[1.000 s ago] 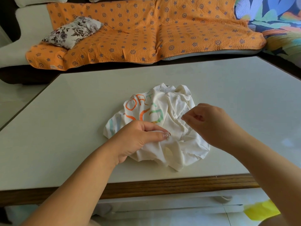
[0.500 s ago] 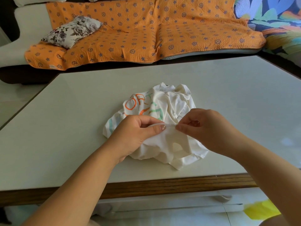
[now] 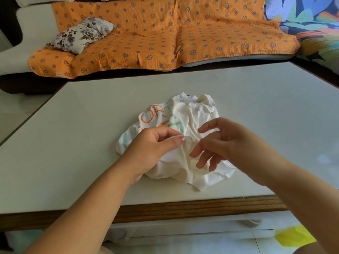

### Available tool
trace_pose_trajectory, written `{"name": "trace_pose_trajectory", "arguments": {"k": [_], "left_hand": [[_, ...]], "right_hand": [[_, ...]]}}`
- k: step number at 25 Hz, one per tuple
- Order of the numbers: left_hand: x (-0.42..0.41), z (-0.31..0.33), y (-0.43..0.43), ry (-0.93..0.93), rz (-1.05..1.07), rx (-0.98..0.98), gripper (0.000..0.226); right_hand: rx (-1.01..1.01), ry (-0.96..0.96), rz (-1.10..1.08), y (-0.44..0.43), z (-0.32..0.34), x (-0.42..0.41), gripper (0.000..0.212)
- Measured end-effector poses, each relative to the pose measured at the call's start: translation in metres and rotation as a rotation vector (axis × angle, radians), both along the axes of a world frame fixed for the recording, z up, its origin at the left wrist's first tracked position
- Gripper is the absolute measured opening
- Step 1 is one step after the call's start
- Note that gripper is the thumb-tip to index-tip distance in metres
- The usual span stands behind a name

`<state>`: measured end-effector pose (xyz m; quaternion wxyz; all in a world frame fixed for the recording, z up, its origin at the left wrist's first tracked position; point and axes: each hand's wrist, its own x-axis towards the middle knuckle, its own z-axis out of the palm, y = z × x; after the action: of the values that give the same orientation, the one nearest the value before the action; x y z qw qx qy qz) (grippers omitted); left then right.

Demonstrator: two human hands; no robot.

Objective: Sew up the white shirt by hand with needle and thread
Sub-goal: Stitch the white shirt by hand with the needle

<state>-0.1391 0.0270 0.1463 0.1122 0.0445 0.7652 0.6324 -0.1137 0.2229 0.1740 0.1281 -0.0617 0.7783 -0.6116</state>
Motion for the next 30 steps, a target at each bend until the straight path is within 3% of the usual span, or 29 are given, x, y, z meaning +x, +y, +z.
{"name": "trace_pose_trajectory", "arguments": {"k": [6,16,30], "left_hand": [[-0.0001,0.0001,-0.0004,0.017,-0.022,-0.003,0.026],[-0.0018,-0.0011,-0.0022,0.024,-0.027,0.023,0.023],[-0.0032,-0.0036,-0.0016,0.027,0.004,0.002,0.002]], "right_hand": [[0.162,0.002,0.049,-0.0061,-0.0018,0.0025,0.013],[0.180,-0.009,0.055,-0.0085,-0.0017,0.0038,0.023],[0.215,0.006,0.048,-0.0096,-0.0014,0.0039,0.024]]}}
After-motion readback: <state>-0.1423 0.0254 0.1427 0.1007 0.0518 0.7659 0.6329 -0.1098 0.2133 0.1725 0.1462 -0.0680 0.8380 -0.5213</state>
